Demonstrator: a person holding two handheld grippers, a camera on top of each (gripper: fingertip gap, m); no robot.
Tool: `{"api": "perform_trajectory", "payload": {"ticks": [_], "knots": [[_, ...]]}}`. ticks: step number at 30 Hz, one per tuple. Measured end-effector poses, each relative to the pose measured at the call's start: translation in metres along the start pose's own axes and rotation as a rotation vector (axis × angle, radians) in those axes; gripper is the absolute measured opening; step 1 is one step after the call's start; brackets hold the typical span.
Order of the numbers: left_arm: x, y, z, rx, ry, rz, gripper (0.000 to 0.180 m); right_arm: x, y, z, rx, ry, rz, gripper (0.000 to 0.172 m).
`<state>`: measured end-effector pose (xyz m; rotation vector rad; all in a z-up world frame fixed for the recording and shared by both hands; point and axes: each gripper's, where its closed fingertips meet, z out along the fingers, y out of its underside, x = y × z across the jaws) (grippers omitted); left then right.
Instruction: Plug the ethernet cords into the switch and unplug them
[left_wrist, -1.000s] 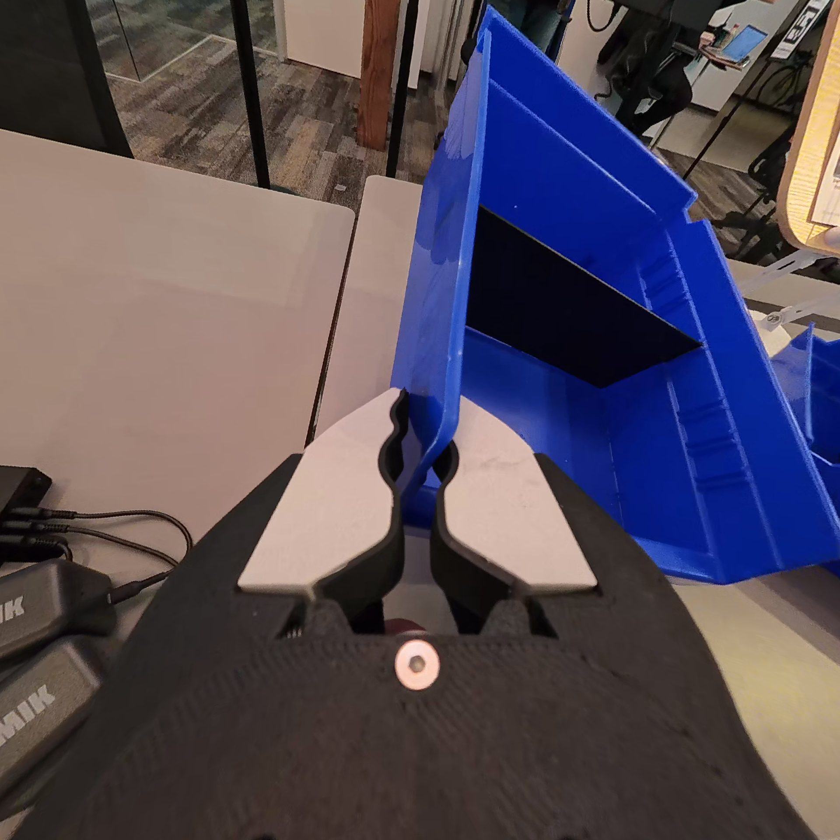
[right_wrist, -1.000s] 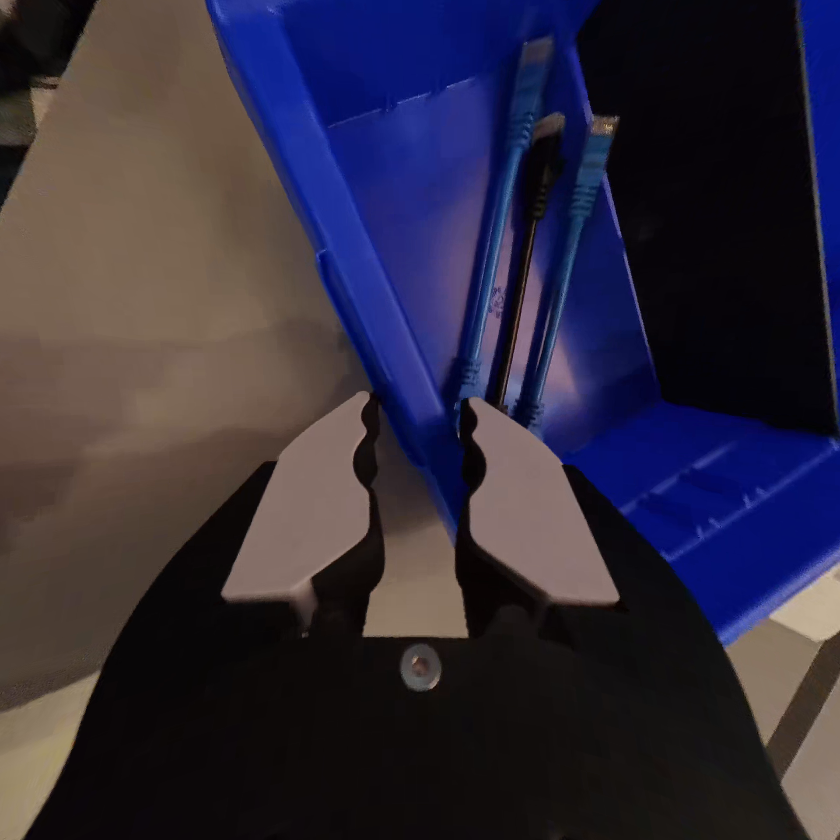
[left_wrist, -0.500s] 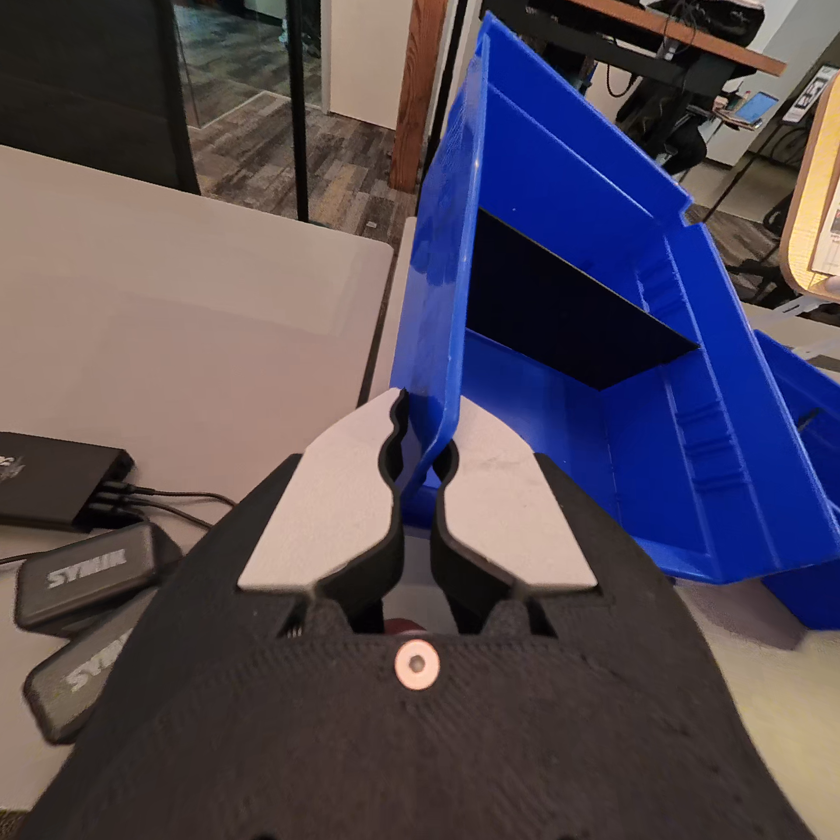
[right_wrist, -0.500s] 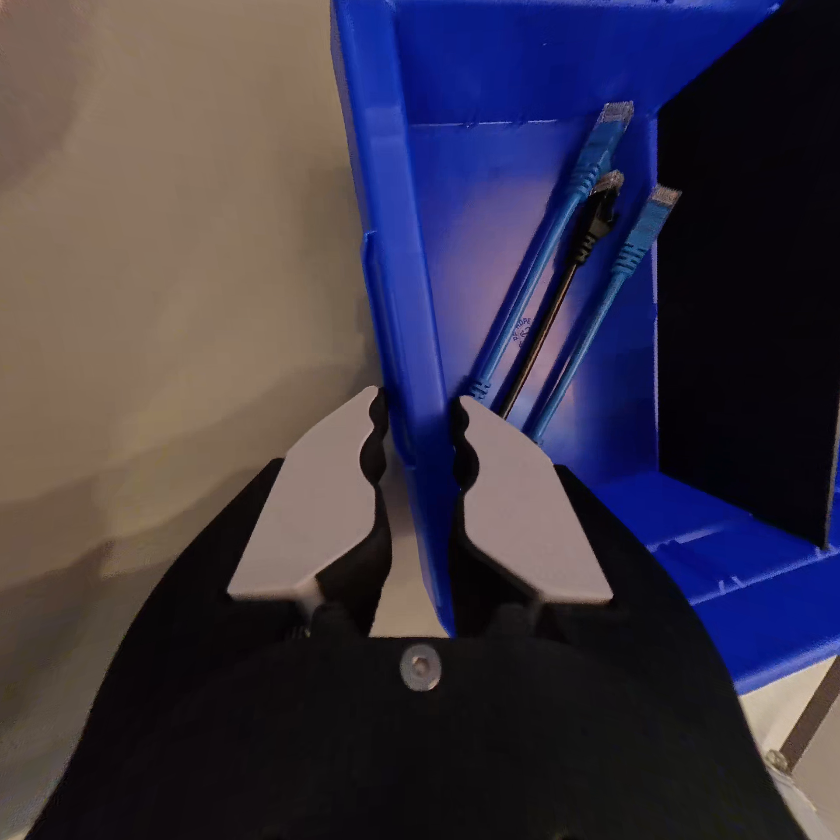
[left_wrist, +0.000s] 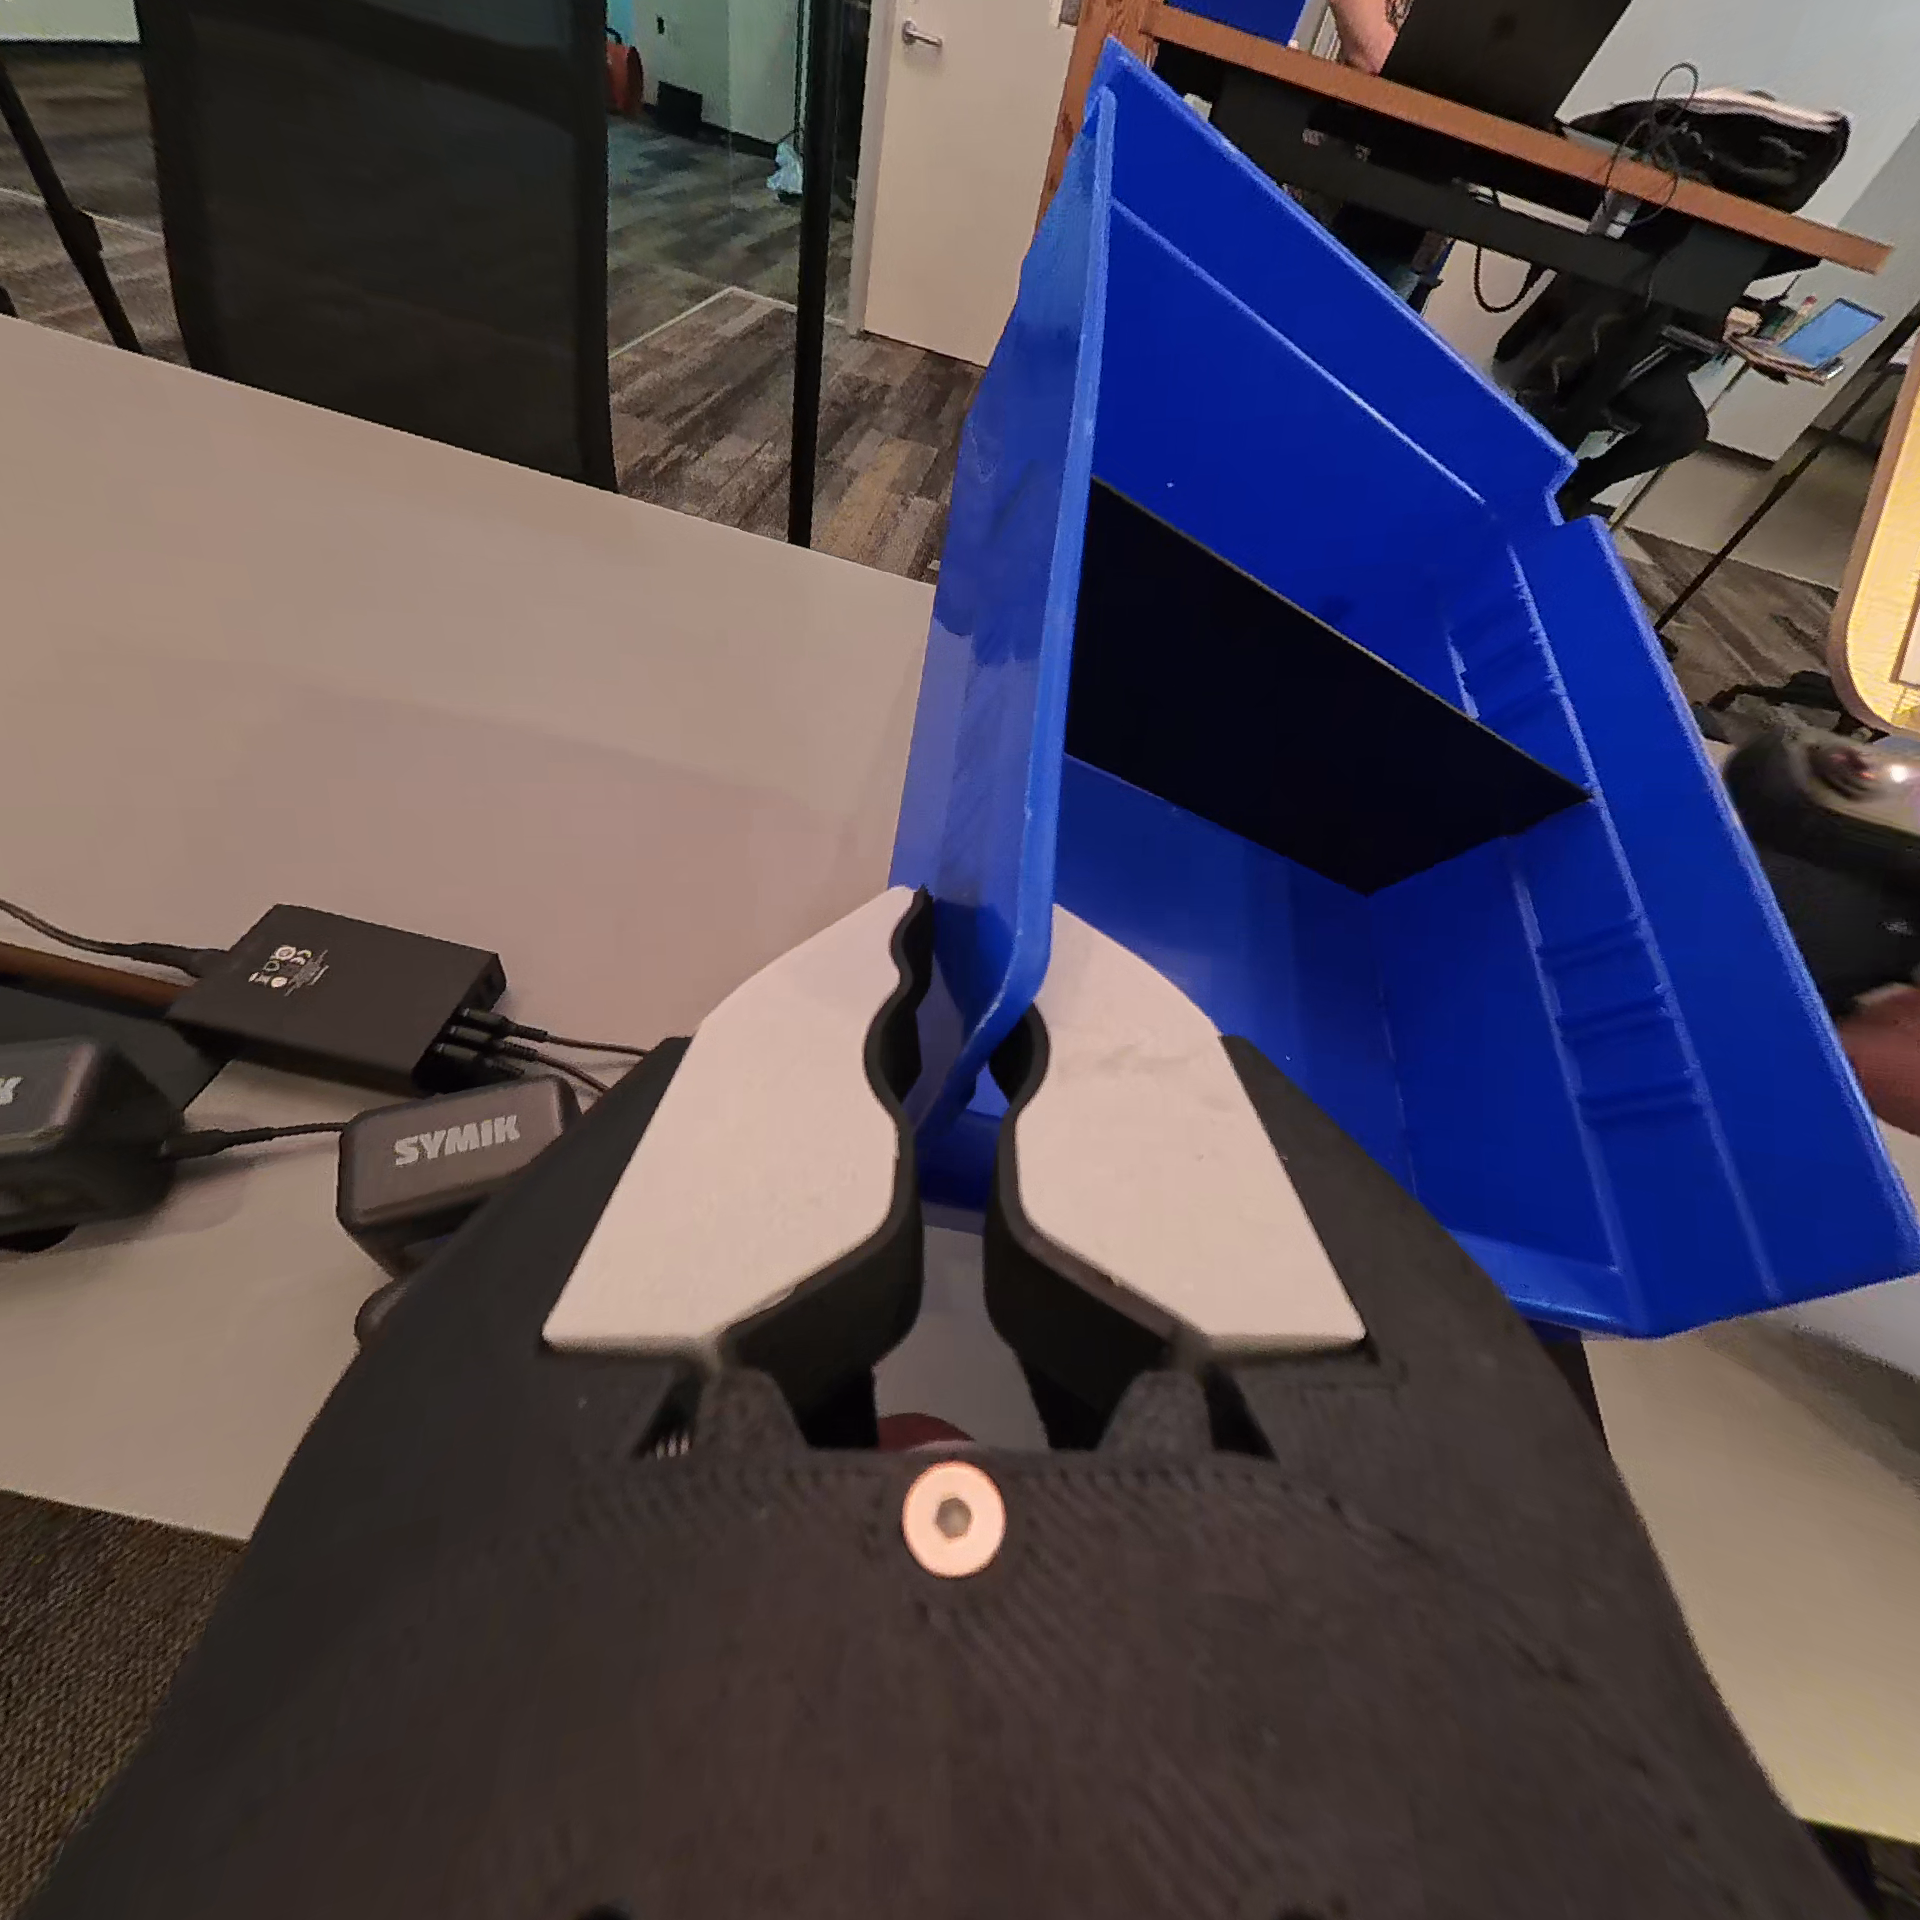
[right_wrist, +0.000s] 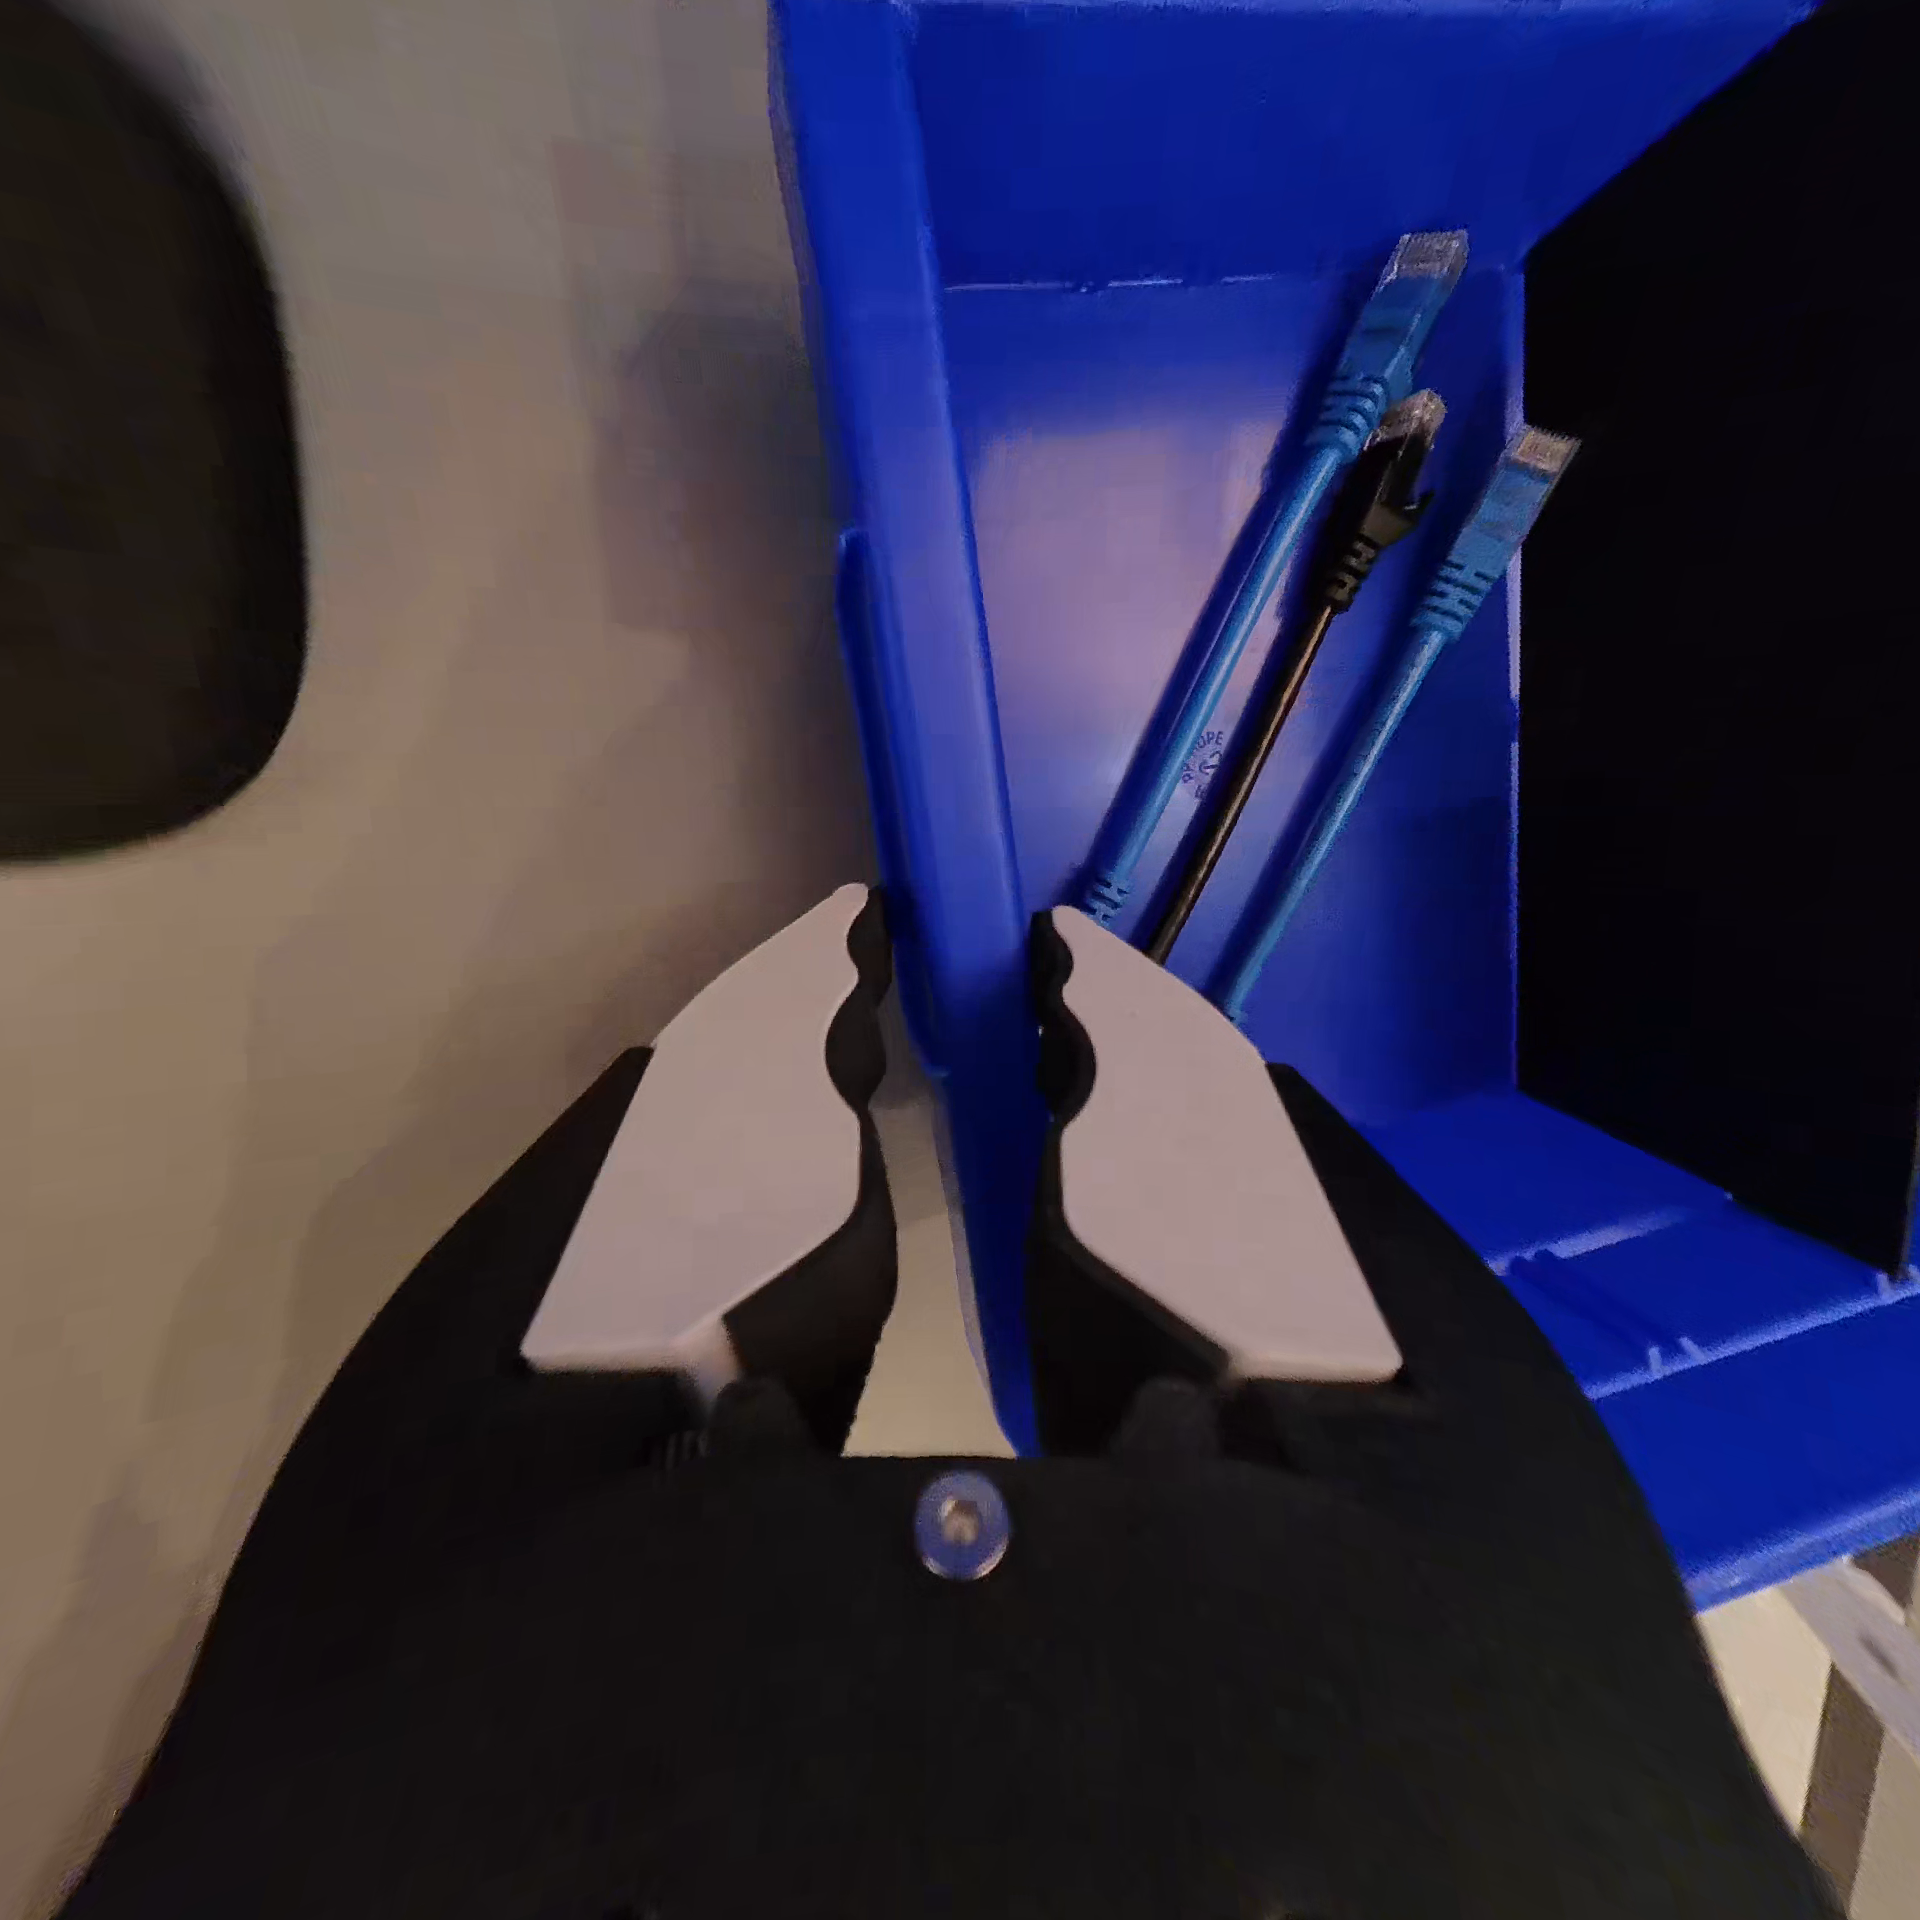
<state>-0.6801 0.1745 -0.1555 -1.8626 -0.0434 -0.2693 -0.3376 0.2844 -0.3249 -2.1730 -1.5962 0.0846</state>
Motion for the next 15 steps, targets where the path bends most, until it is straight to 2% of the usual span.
{"api": "perform_trajectory", "payload": {"ticks": [6,7,8,9,11,13,15], "knots": [[0.006,0.004,-0.007,-0.001,0.009,0.0,0.009,0.03,-0.033,0.019,-0.006,0.048,0.055,0.027],[0.009,0.005,-0.008,-0.001,0.018,0.001,0.009,0.032,-0.038,0.017,0.027,0.062,0.046,0.035],[0.012,0.005,-0.009,-0.001,0.03,0.0,0.009,0.034,-0.042,0.011,0.076,0.085,0.041,0.053],[0.016,0.004,-0.01,0.002,0.044,-0.001,0.009,0.032,-0.044,0.002,0.118,0.086,0.024,0.064],[0.026,0.0,-0.014,0.02,0.082,0.018,0.009,0.024,-0.043,-0.024,0.213,0.083,0.001,0.072],[0.039,-0.005,-0.018,0.03,0.132,0.037,0.009,0.011,-0.037,-0.061,0.33,0.076,-0.034,0.072],[0.059,-0.011,-0.021,0.04,0.205,0.074,0.009,-0.005,-0.013,-0.096,0.377,0.039,-0.04,0.072]]}}
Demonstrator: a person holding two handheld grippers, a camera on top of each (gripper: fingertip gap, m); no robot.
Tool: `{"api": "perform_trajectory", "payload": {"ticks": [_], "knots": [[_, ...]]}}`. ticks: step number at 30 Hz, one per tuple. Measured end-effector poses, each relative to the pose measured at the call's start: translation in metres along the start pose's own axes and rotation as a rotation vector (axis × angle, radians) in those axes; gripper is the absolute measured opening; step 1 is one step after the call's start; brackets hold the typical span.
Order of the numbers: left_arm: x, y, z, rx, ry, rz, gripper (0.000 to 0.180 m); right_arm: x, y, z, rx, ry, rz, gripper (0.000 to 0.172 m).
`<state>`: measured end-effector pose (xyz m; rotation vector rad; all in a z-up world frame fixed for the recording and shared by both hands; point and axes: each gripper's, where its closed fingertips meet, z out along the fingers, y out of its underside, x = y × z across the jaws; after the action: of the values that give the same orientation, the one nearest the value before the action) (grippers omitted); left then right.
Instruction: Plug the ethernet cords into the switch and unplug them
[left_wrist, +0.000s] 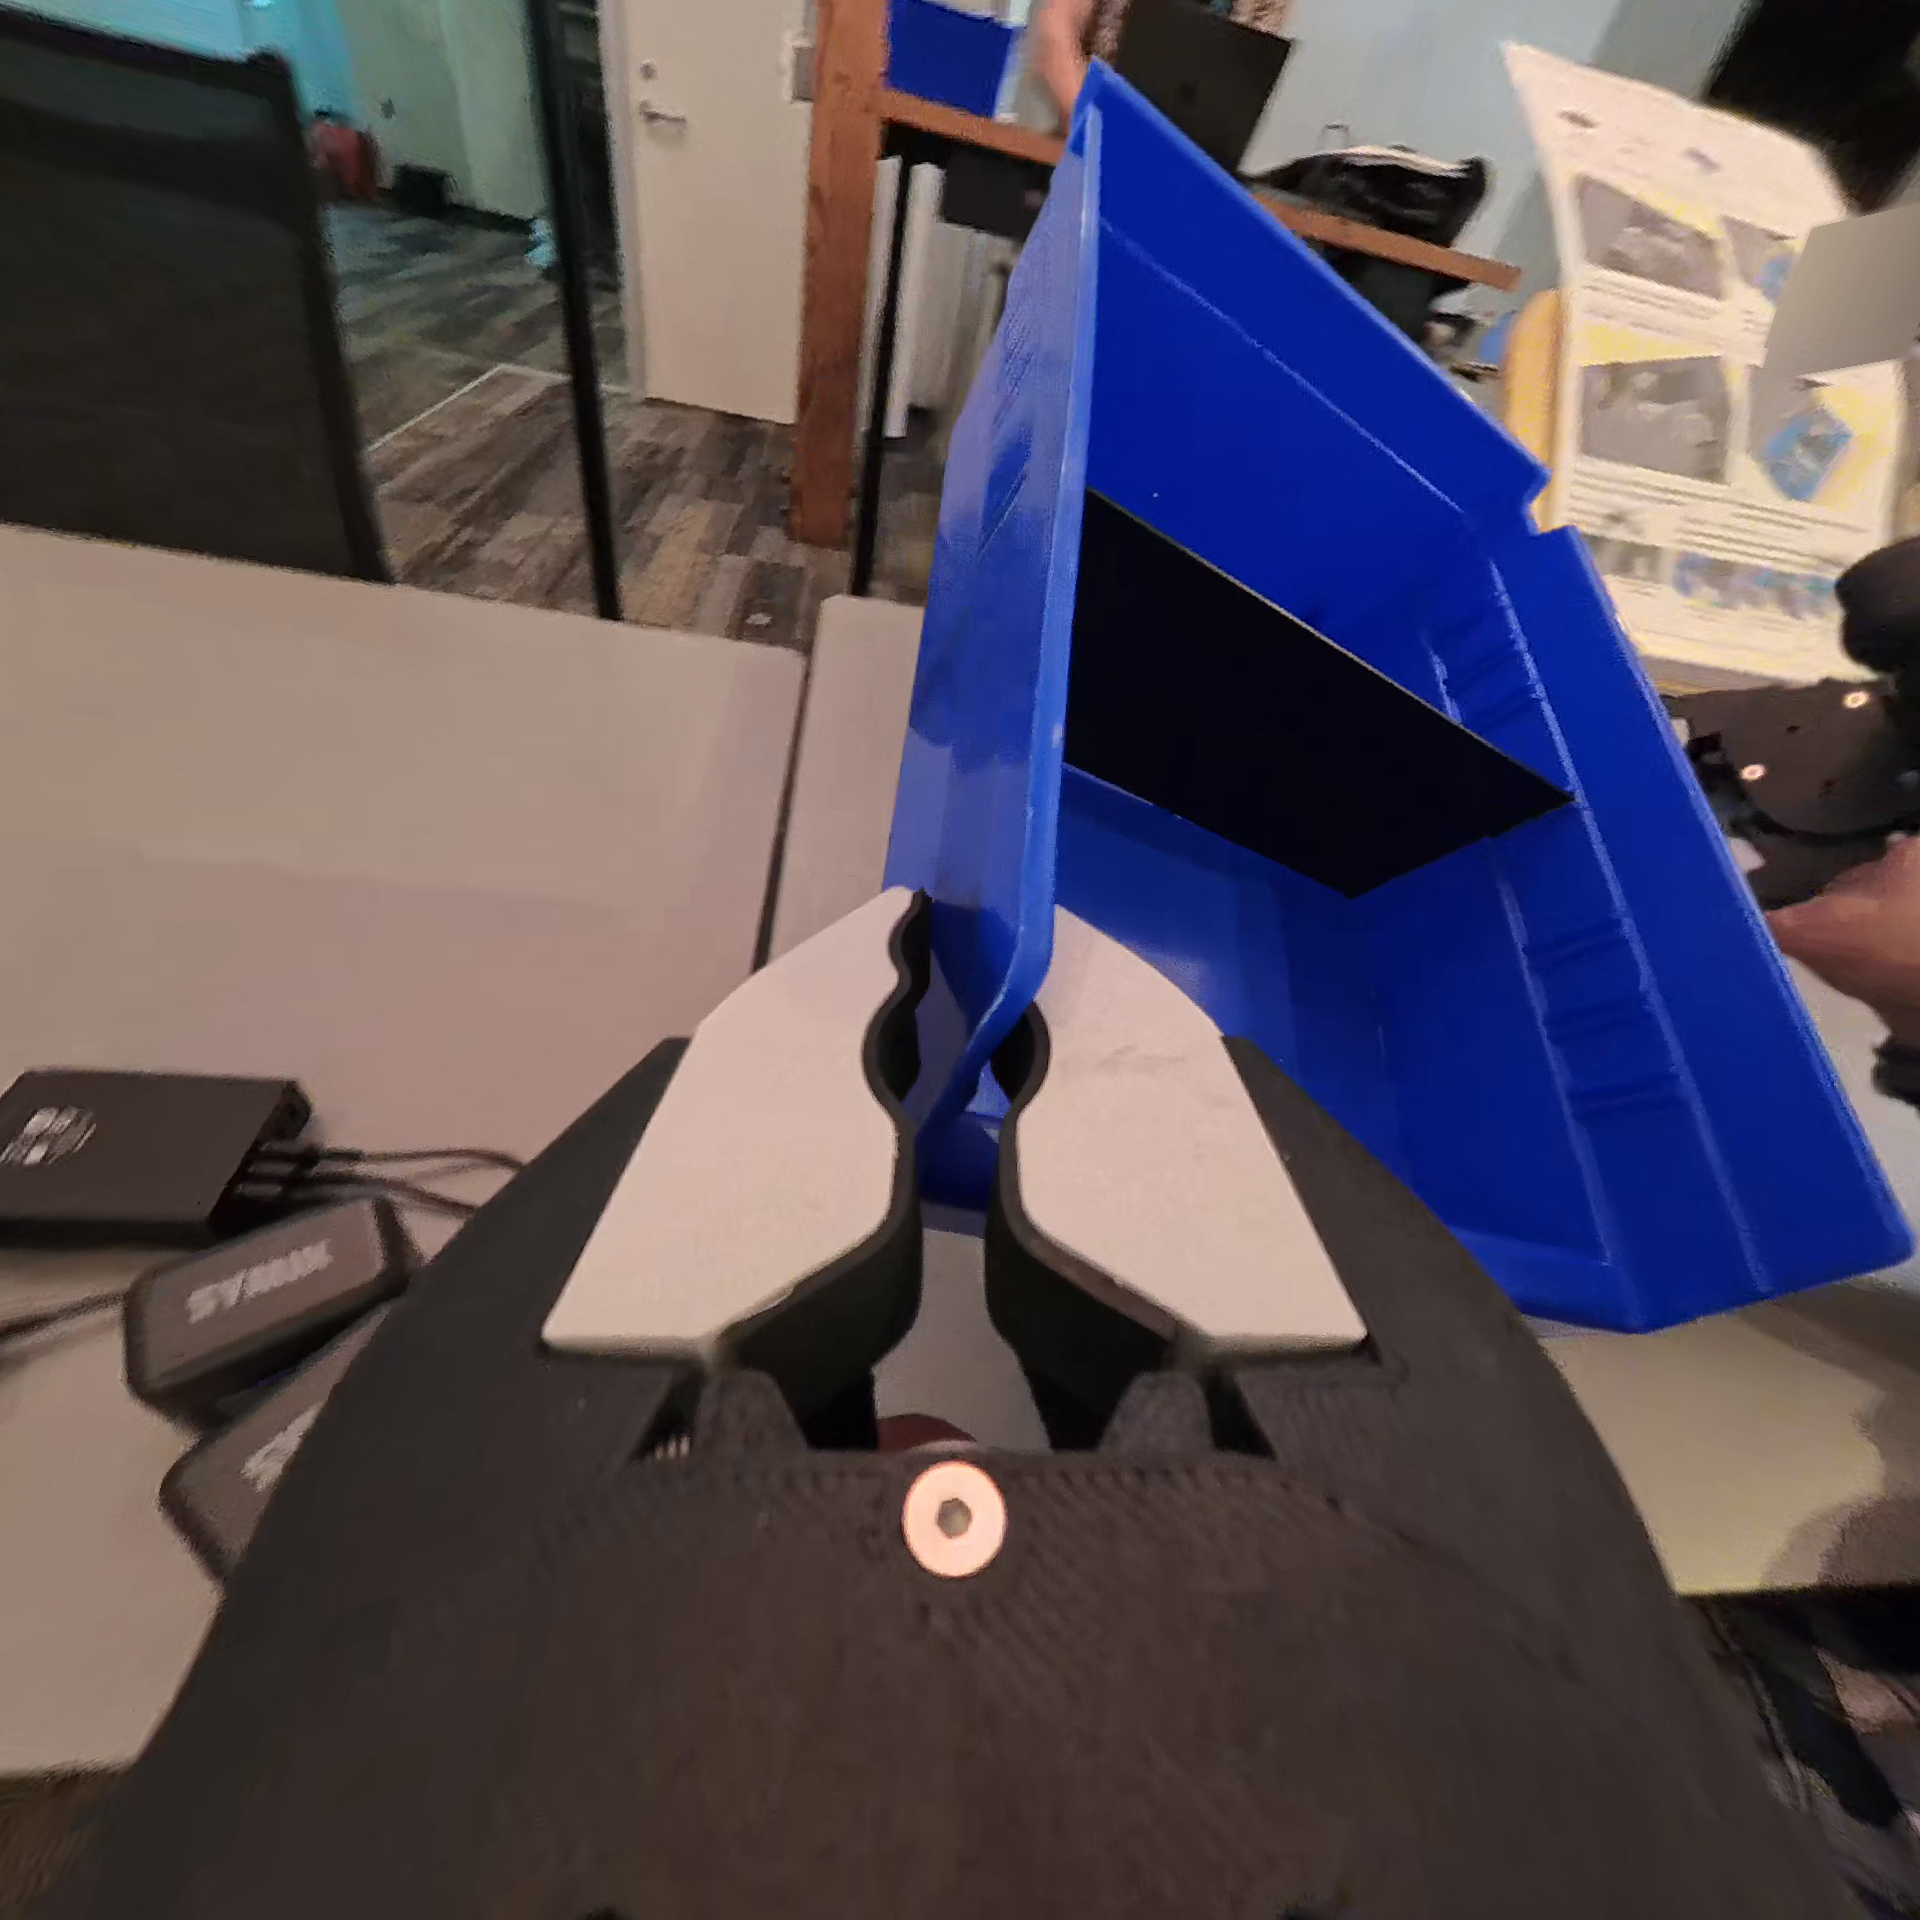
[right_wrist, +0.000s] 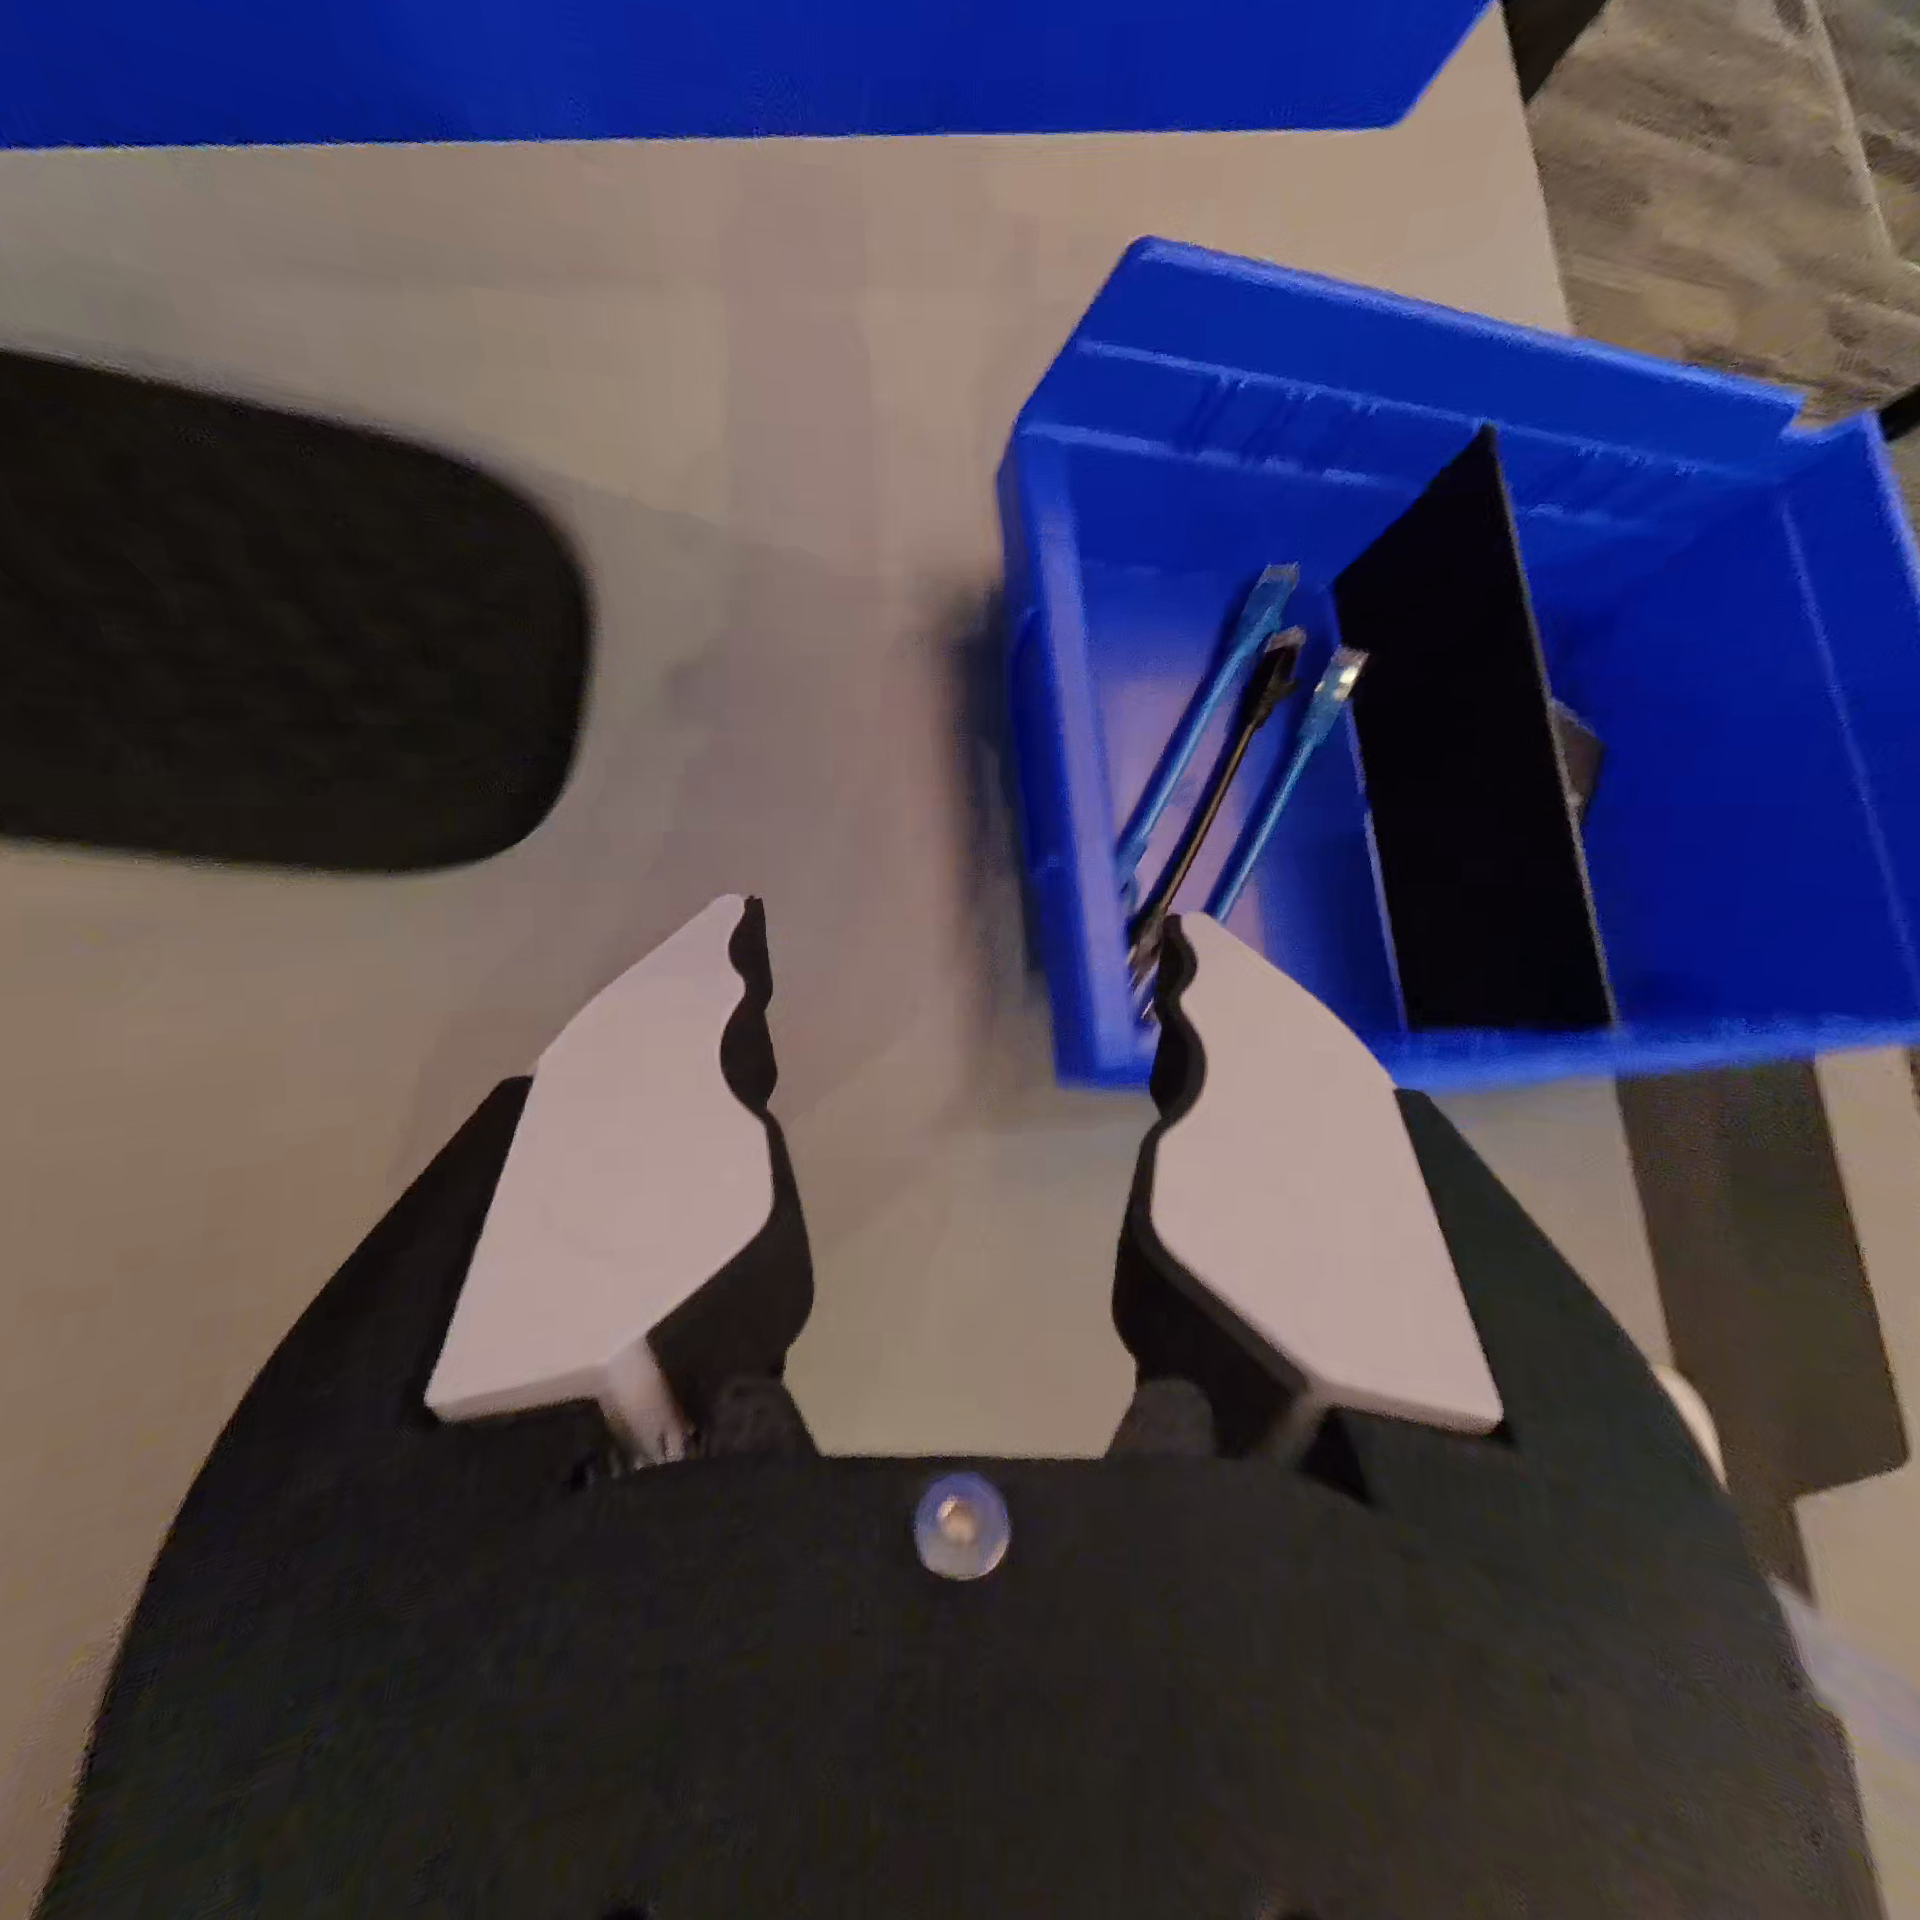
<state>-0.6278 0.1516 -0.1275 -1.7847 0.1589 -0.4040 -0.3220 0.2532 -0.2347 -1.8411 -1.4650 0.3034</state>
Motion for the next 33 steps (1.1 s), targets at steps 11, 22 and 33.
{"api": "perform_trajectory", "payload": {"ticks": [11,22,33], "knots": [[0.193,0.013,0.071,-0.163,0.49,0.212,0.009,-0.047,0.187,-0.203,-0.046,0.015,0.27,0.058],[0.358,0.14,0.191,-0.451,0.703,0.133,0.009,-0.092,0.303,-0.313,0.055,0.263,0.703,0.066],[0.43,0.183,0.244,-0.475,0.698,0.045,0.01,-0.125,0.266,-0.262,0.201,0.324,0.796,0.135]]}}
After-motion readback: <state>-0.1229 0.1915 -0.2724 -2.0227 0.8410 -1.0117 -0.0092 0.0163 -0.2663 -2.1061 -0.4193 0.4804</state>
